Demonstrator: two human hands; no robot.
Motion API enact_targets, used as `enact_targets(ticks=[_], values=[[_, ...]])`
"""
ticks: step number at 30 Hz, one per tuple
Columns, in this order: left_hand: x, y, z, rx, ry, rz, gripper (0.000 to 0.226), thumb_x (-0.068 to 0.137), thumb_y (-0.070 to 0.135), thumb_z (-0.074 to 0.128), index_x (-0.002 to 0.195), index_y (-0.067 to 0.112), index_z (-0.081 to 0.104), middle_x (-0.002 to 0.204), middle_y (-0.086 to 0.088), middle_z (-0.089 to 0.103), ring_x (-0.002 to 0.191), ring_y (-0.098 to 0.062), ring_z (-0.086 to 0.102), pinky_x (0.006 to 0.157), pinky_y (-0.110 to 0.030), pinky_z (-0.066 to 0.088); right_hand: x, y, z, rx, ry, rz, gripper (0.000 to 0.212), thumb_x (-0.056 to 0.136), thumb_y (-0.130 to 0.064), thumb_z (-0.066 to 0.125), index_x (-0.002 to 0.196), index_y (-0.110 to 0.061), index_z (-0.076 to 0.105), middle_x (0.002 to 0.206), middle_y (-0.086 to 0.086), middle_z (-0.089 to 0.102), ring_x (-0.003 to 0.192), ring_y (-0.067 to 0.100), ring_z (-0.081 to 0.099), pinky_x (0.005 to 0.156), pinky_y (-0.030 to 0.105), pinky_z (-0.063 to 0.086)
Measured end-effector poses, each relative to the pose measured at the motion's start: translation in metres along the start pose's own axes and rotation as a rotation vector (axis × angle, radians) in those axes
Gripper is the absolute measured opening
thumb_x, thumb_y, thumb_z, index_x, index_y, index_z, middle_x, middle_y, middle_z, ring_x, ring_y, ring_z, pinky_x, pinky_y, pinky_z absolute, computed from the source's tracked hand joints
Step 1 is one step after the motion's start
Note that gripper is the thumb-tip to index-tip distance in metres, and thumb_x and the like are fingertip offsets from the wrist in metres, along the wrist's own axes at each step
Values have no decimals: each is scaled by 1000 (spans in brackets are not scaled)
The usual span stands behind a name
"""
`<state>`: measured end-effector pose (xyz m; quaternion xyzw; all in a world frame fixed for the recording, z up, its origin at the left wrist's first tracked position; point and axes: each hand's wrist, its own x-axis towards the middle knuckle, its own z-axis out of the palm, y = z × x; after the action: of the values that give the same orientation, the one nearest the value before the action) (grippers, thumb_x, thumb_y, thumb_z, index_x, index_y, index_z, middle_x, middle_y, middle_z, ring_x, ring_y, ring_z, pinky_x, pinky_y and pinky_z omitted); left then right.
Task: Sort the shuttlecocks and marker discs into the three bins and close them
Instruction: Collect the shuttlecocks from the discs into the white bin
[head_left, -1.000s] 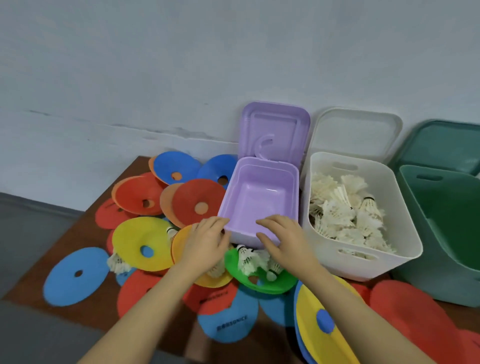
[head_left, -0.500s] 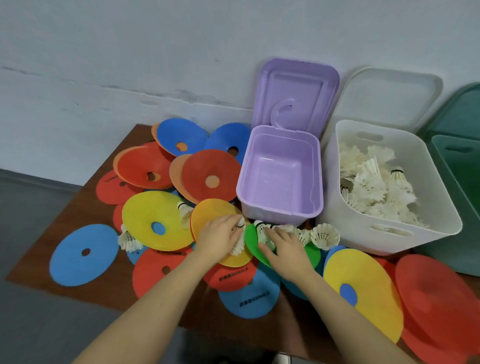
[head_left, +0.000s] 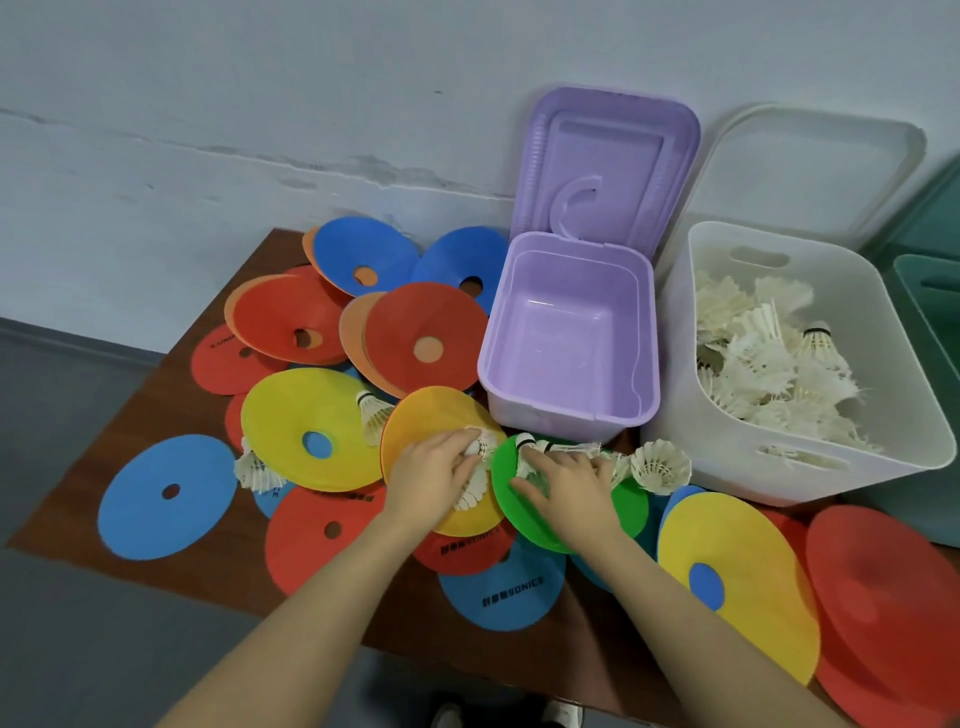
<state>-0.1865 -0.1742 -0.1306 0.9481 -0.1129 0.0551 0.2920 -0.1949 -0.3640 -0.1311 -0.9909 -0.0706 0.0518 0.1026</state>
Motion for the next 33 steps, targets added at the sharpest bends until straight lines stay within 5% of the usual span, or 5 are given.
enact_targets(ticks=[7,12,21,27,33], values=[[-6,3,-6,-9,111,33,33,90,34,52,116,18,64,111,3,68,102,-15,63,82,-39,51,-6,-3,5,146,119,-56,42,92,-43,35,126,-30,55,123,-1,60,108,23,55,95,41,20],[-5,20,-33,35,251,80,37,88,37,48,112,15,66,104,3,70,97,-16,63,83,-33,45,-15,0,-17,314,280,-176,39,88,-44,41,116,-29,63,114,-3,62,102,19,58,87,28,21],[28,62,-74,109,481,267,29,90,29,53,111,13,66,101,4,69,90,-15,62,74,-28,43,-6,13,-88,391,527,-362,33,91,-35,48,122,-28,56,124,3,56,108,21,52,89,32,33],[89,132,-62,62,492,393,29,90,29,53,108,11,67,97,1,69,87,-15,60,72,-28,42,7,66,-139,380,708,-298,34,91,-29,48,123,-23,57,121,7,55,106,23,52,87,32,33],[131,221,-17,-146,314,464,34,90,29,48,111,7,64,103,-4,67,92,-22,62,76,-35,51,-6,161,-171,255,824,-38,35,87,-32,47,115,-17,63,118,10,56,105,28,52,90,38,32]])
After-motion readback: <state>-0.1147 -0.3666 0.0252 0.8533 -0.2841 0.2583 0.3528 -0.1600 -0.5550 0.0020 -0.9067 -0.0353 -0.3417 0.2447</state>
